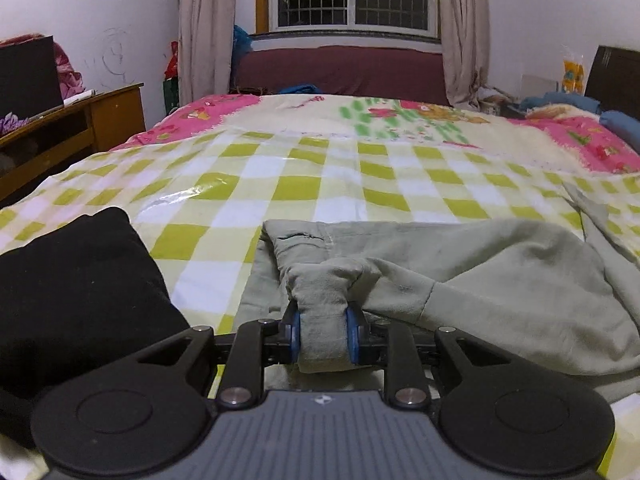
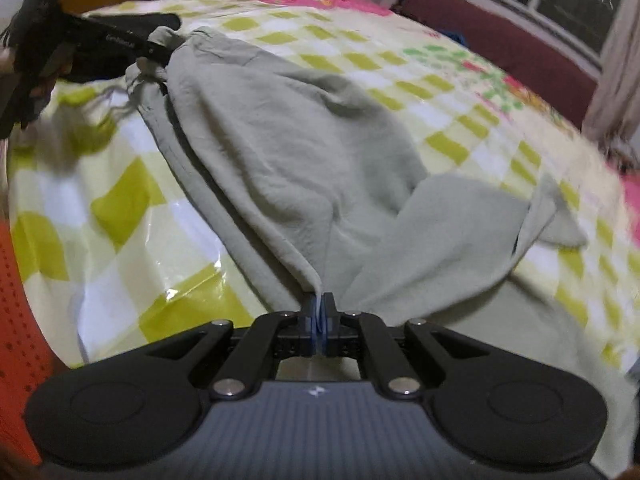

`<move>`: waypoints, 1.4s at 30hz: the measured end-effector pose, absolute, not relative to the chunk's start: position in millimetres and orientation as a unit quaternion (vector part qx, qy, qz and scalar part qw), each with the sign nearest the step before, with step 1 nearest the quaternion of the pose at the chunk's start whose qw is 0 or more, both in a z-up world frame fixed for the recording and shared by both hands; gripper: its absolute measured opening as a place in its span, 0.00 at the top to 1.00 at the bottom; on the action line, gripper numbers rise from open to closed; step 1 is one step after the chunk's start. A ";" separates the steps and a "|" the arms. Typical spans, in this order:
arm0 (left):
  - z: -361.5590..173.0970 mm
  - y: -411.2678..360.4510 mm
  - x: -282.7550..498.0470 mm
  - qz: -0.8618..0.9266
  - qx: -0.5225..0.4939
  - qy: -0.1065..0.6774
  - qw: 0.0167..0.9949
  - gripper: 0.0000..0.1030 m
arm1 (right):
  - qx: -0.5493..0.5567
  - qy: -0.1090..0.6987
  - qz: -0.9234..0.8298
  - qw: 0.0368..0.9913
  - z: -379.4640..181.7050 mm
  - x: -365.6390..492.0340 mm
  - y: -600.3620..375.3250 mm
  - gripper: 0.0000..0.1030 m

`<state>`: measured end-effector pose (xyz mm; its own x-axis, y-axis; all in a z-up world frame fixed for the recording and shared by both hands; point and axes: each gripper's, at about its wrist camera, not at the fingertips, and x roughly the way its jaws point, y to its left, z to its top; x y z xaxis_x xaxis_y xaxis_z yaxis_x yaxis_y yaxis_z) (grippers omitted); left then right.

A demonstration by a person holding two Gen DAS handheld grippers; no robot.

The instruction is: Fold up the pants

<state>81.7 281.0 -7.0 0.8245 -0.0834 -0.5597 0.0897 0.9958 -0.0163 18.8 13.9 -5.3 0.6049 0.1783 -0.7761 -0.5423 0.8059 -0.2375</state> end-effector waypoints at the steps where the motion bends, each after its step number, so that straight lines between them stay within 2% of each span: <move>1: -6.7 283.5 82.5 -0.045 0.002 0.290 0.956 0.63 | -0.238 0.394 0.211 0.862 -5.6 21.6 14.7 0.95; 7: -0.9 300.9 89.6 -0.038 -0.015 0.278 0.960 0.63 | -0.251 0.393 0.217 0.857 -10.8 22.8 33.4 0.98; 10: 16.7 306.7 86.7 -0.042 -0.003 0.245 0.969 0.63 | -0.247 0.379 0.220 0.864 0.6 18.6 41.2 0.98; 13: 19.8 313.0 77.2 -0.041 0.020 0.233 0.971 0.58 | -0.270 0.353 0.225 0.867 6.7 12.8 49.7 0.98; 15: 3.7 317.9 71.8 -0.020 0.041 0.258 0.965 0.52 | -0.280 0.359 0.234 0.859 -2.1 10.4 55.7 0.94; 17: -11.8 323.7 66.6 -0.005 0.045 0.289 0.956 0.51 | -0.271 0.384 0.246 0.848 -15.3 10.1 60.0 0.94; 22: -12.7 327.9 38.6 0.021 0.045 0.290 0.956 0.42 | -0.270 0.384 0.250 0.847 -22.3 5.4 60.7 0.89; 30: -2.6 331.5 19.3 0.020 0.013 0.296 0.955 0.42 | -0.254 0.387 0.247 0.851 -14.8 3.1 54.7 0.86; 34: 0.6 314.4 7.6 0.008 0.071 0.277 0.958 0.41 | -0.253 0.368 0.252 0.859 0.0 2.0 58.7 0.86; 35: -2.5 305.6 10.4 0.010 0.116 0.273 0.955 0.41 | -0.257 0.363 0.258 0.858 2.1 4.1 63.9 0.85; 37: -7.9 292.9 18.4 0.006 0.184 0.266 0.946 0.41 | -0.270 0.349 0.271 0.856 3.2 8.0 78.5 0.74; 42: -5.4 281.0 34.9 -0.042 0.272 0.246 0.929 0.40 | -0.312 0.315 0.321 0.837 -7.4 14.6 122.4 0.61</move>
<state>34.9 281.0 -5.4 0.8754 0.0549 -0.4803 0.2126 0.8486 0.4844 14.6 122.4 -7.4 0.5951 0.3405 -0.7280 -0.7339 0.5995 -0.3195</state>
